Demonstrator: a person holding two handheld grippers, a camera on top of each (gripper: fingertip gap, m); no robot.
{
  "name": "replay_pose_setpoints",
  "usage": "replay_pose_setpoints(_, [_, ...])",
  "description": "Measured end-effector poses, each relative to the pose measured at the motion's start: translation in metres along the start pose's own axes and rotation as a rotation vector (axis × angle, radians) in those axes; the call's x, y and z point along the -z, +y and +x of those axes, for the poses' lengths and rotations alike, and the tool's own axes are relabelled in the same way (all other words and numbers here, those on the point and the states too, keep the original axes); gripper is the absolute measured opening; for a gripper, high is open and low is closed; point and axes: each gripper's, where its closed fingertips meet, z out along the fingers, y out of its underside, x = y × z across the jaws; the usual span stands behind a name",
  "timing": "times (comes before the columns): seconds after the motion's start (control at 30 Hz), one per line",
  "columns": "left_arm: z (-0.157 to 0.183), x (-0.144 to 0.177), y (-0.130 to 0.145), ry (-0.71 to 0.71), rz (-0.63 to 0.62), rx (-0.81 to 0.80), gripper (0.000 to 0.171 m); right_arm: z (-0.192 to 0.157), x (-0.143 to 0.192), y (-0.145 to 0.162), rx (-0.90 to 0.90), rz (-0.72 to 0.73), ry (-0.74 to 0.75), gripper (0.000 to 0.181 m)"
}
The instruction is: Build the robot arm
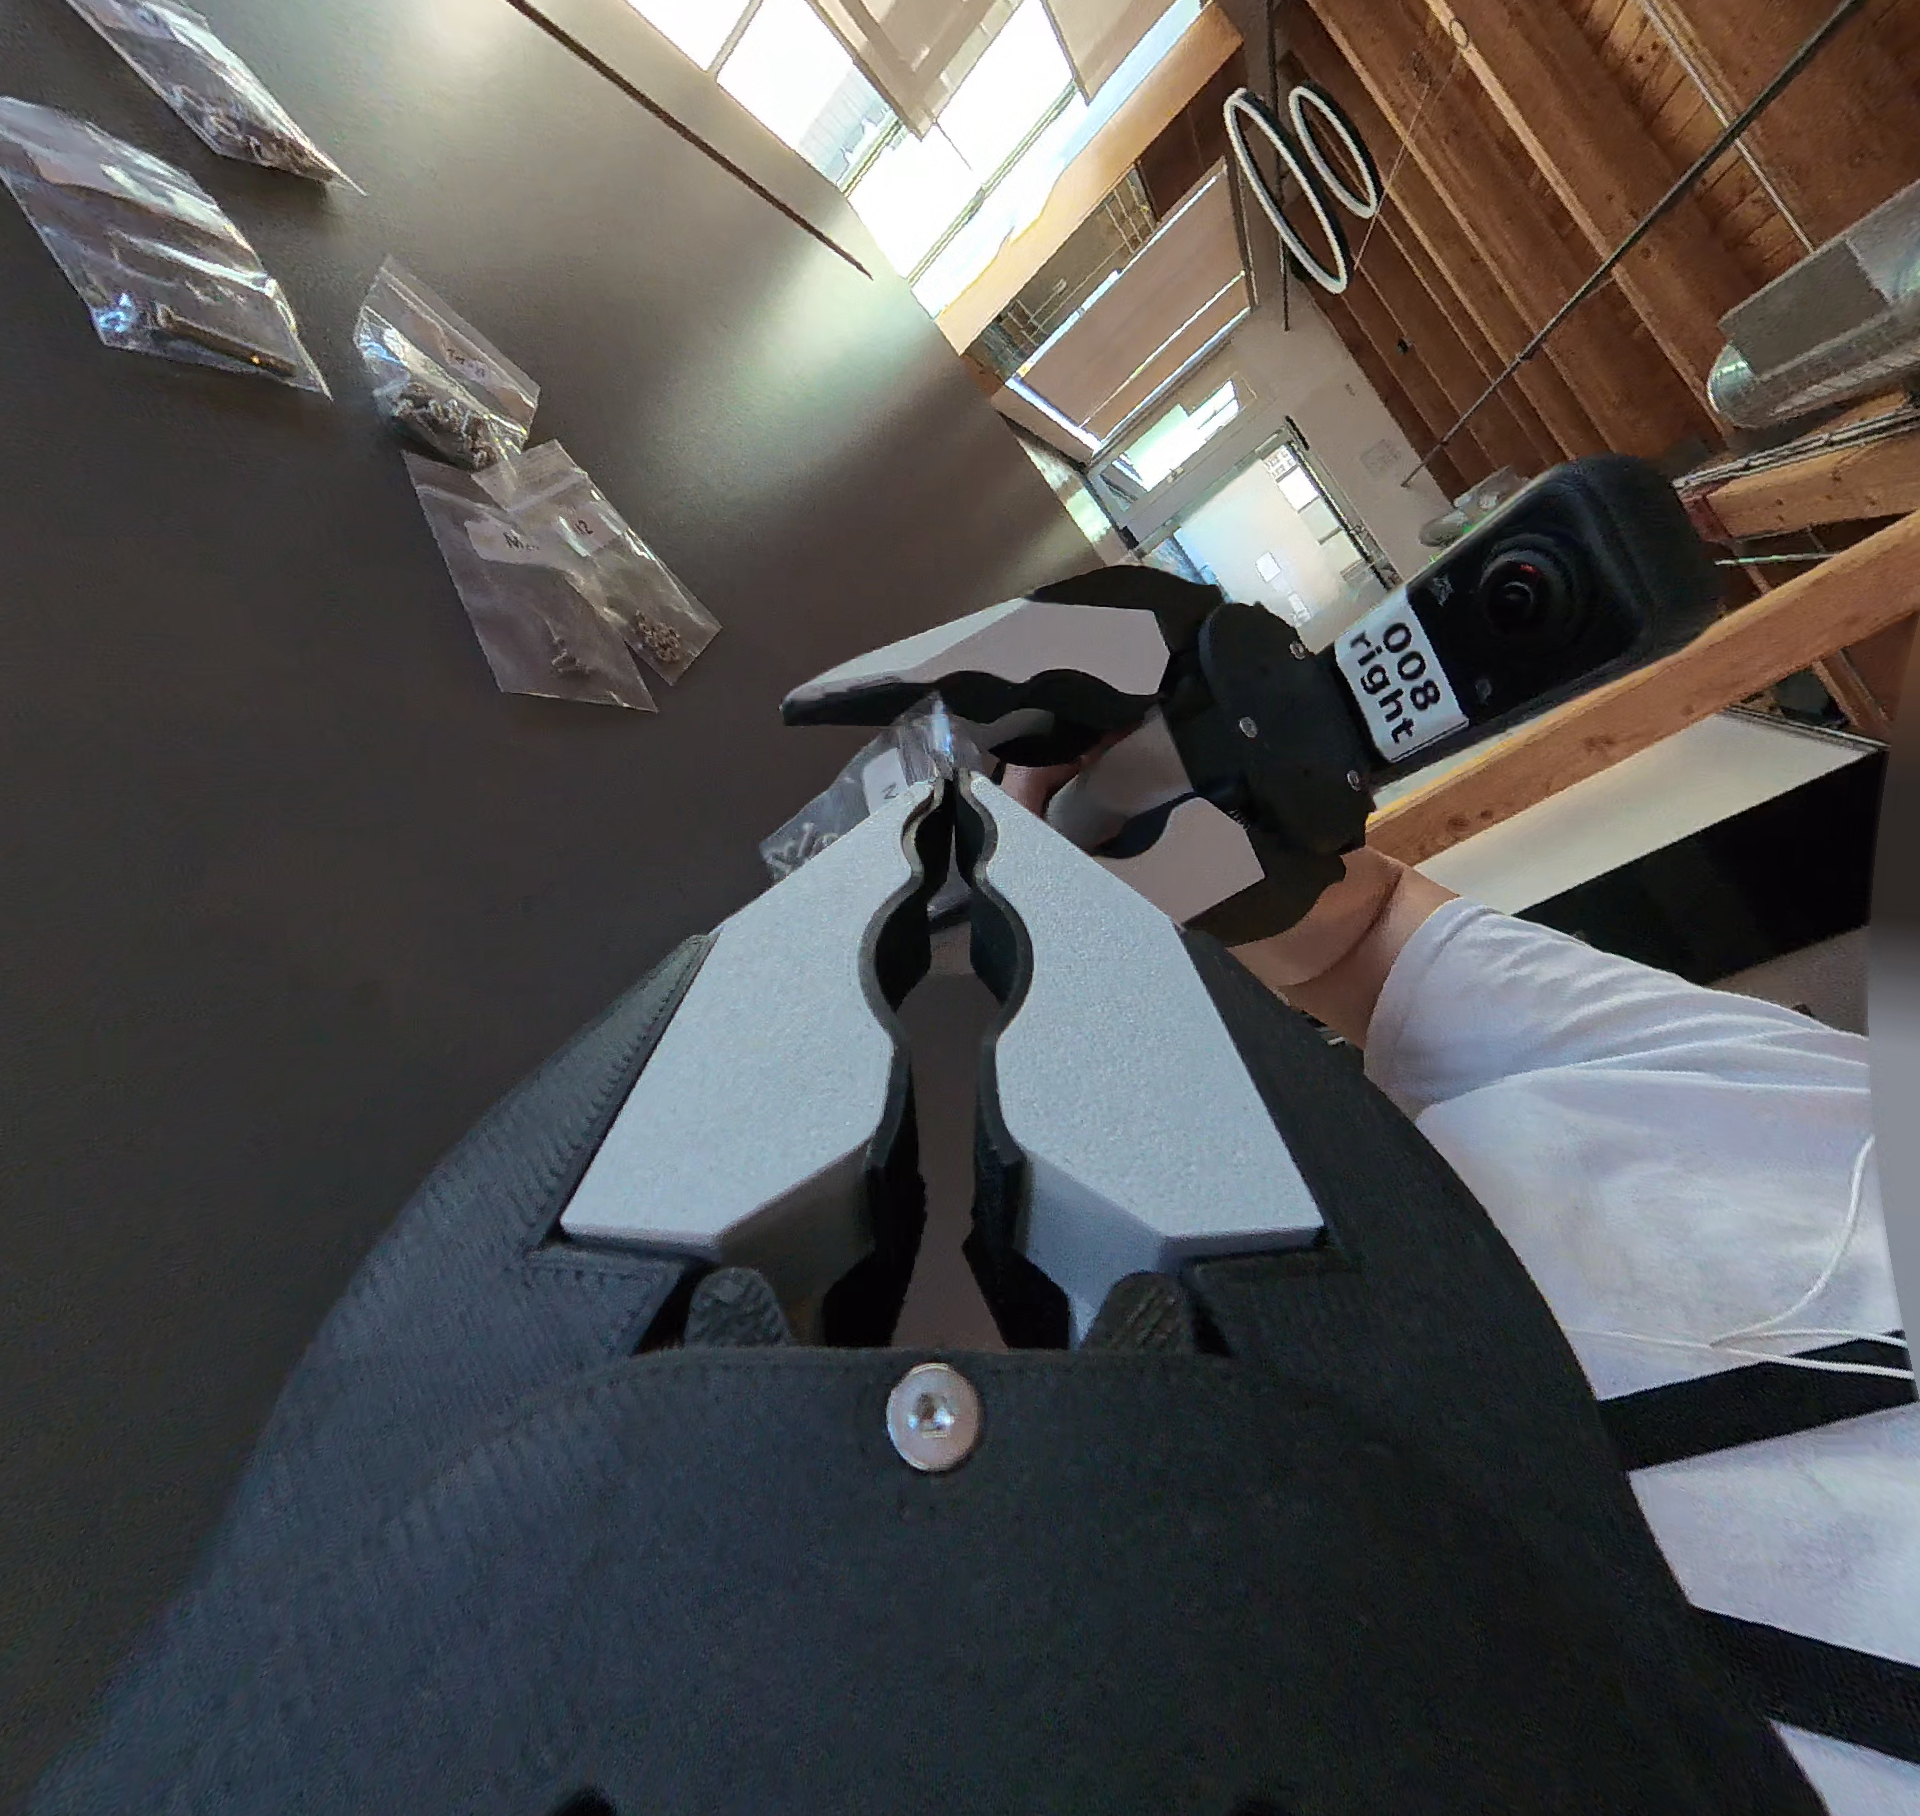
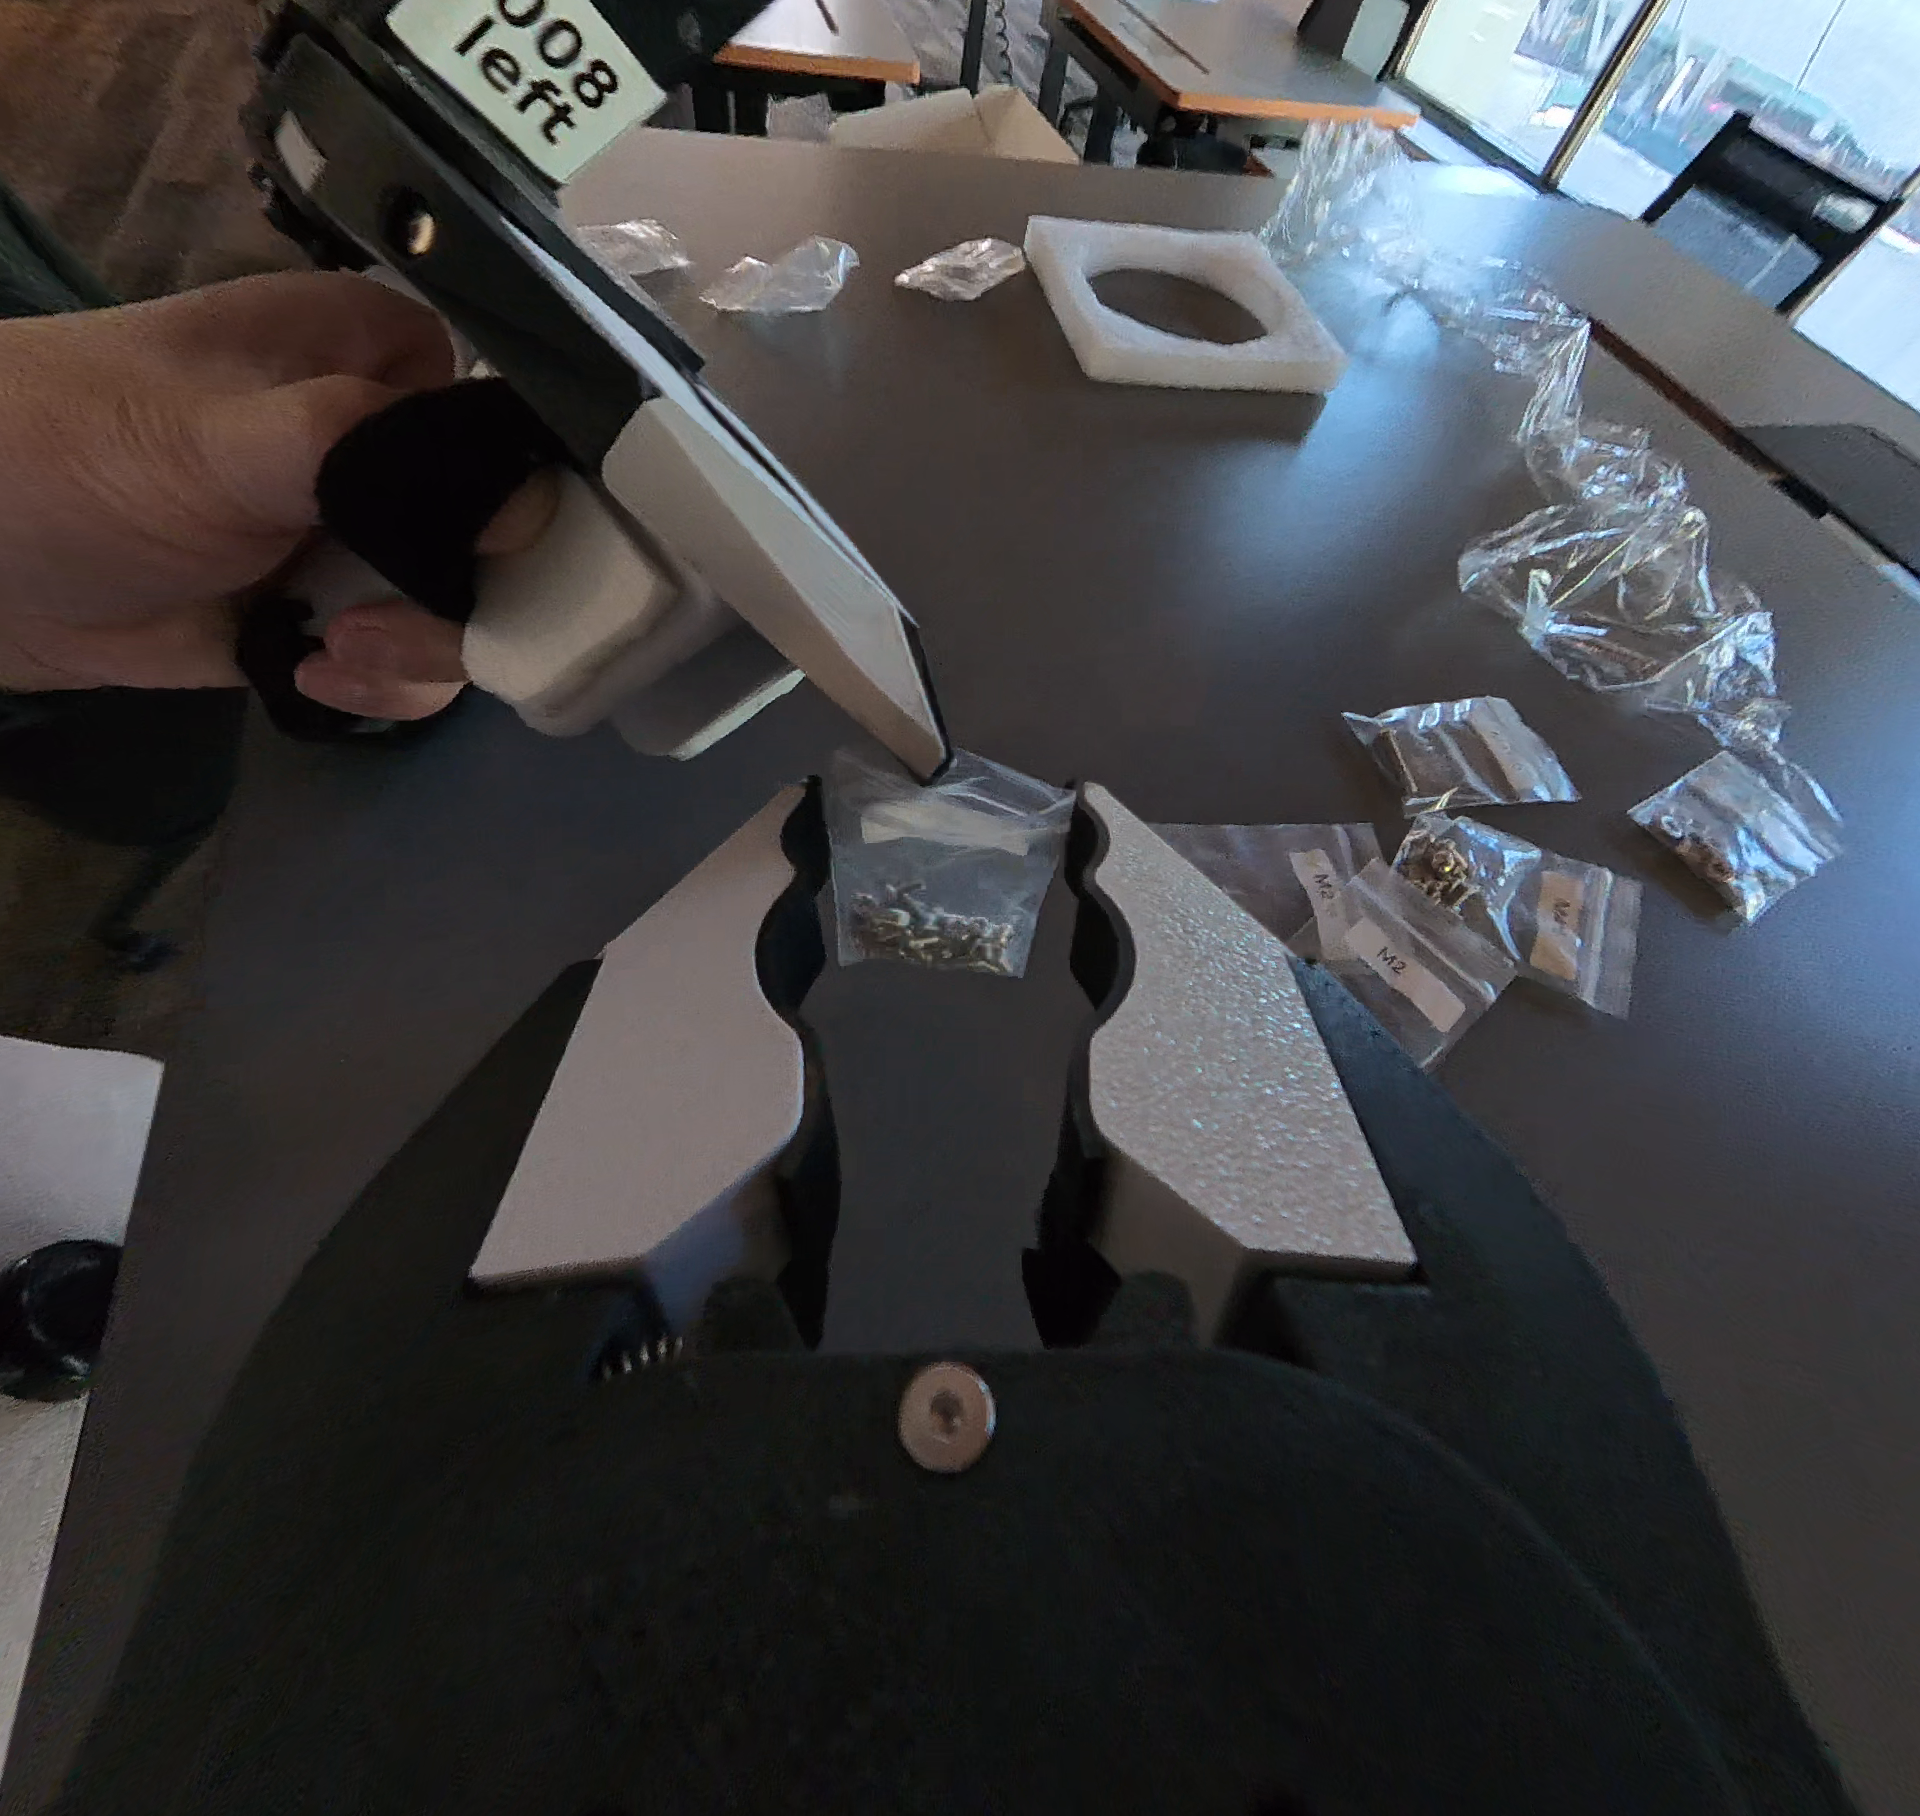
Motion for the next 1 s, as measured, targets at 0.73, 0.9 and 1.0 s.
replay_pose_setpoints(0.73, [-0.019,0.012,0.011,-0.198,-0.039,-0.038,0.0,-0.003,-0.002,0.017,0.177,-0.087,-0.054,0.016])
replay_pose_setpoints(0.9, [-0.019,0.015,0.013,-0.184,-0.041,-0.015,0.0,-0.007,-0.001,0.017,0.163,-0.08,-0.118,0.014])
replay_pose_setpoints(1.0, [-0.019,0.015,0.014,-0.174,-0.042,-0.003,0.0,-0.007,-0.001,0.018,0.145,-0.082,-0.146,0.014])
